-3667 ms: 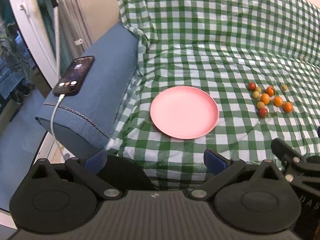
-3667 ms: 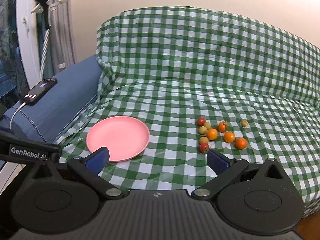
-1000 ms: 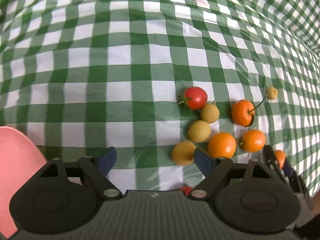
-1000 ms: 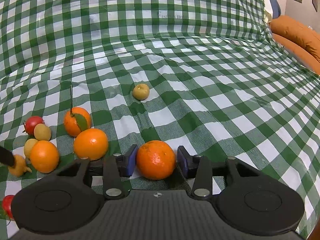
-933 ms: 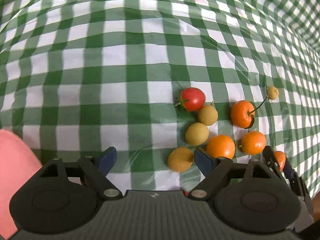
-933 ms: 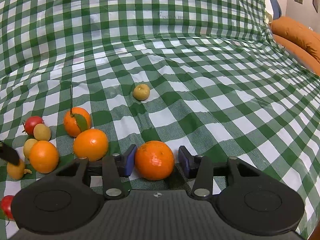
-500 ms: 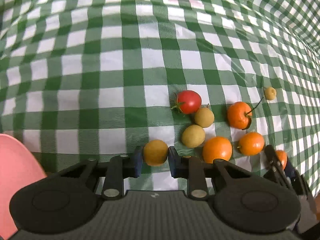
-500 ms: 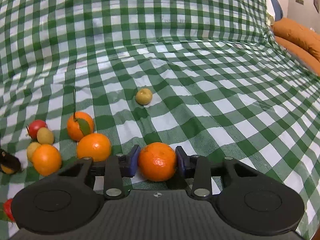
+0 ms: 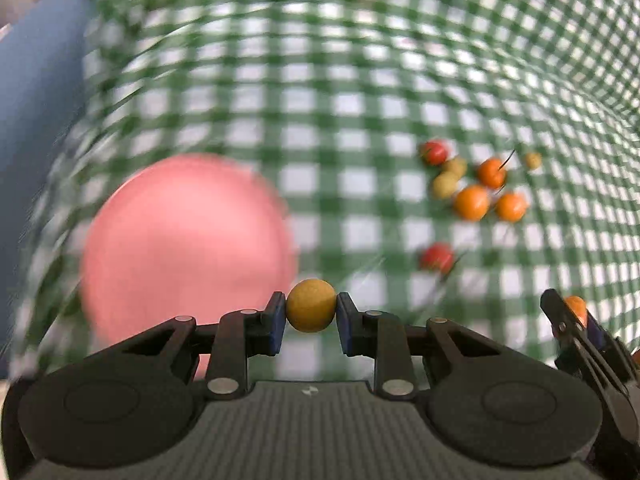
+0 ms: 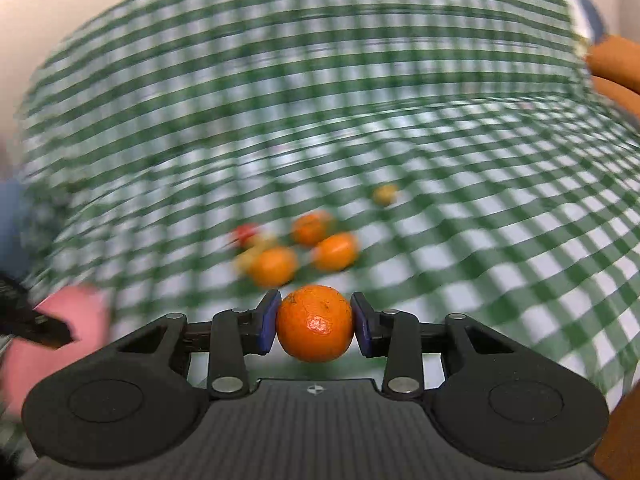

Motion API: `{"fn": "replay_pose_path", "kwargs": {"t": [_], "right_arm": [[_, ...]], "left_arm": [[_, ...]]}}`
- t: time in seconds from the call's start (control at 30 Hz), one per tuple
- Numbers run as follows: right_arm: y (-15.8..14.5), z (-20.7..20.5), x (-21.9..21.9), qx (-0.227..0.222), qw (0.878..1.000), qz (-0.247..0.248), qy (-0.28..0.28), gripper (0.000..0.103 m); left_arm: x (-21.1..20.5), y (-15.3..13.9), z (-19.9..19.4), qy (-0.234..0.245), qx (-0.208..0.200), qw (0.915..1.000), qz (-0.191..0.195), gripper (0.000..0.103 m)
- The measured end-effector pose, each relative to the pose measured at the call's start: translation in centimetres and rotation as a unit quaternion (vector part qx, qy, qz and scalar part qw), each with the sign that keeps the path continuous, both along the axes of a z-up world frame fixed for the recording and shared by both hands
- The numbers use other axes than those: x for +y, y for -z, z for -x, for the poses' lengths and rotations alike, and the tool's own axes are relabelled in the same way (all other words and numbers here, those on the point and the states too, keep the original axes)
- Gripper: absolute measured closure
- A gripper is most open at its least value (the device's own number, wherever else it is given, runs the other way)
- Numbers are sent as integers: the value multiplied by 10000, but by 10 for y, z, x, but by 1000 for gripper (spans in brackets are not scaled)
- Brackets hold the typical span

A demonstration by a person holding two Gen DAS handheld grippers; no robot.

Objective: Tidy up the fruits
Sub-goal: 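Carry both fruits to the pink plate and open both tools over it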

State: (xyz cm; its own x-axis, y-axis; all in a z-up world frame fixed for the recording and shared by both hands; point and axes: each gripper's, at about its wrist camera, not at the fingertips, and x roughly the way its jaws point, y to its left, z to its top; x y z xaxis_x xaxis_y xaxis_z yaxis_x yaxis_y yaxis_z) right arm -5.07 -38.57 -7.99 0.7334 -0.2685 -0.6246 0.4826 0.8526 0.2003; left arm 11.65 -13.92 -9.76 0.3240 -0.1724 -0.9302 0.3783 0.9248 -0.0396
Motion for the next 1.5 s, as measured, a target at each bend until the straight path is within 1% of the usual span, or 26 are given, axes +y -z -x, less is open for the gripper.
{"fn": "replay_pose_path", "kwargs": {"t": [0.13, 0.27, 0.37, 0.5, 0.57, 0.67, 0.8, 1.1, 1.33, 1.5], "right_arm": [[-17, 20, 55, 84, 9968, -41, -793, 63], [-42, 36, 101, 60, 9882, 80, -1527, 63], [-61, 45, 125, -29, 9830, 233, -1821, 63], [-77, 56, 139, -88, 9825, 358, -1827, 63], [-82, 60, 142, -54, 9825, 339, -1831, 63], [-88, 63, 148, -22, 9823, 349, -1838, 63], [-96, 67, 154, -58, 9826, 489, -1791, 63], [-94, 68, 156, 12, 9821, 496, -1819, 63], [-86, 53, 148, 157, 9824, 556, -1776, 63], [-85, 37, 146, 176, 9812, 539, -1845, 63]], "left_arm": [[62, -15, 36, -226, -4, 9997, -131, 73], [109, -26, 71, -317, -103, 9993, -174, 73], [136, -34, 90, -394, -254, 9988, -134, 73], [159, -41, 106, -535, -418, 9977, 49, 73], [168, -45, 112, -581, -462, 9971, 151, 73], [177, -47, 115, -632, -514, 9964, 241, 73], [188, -51, 117, -754, -579, 9949, 346, 73], [190, -50, 113, -749, -590, 9946, 408, 73], [189, -47, 99, -807, -502, 9946, 418, 73], [187, -41, 80, -852, -408, 9948, 383, 73]]}}
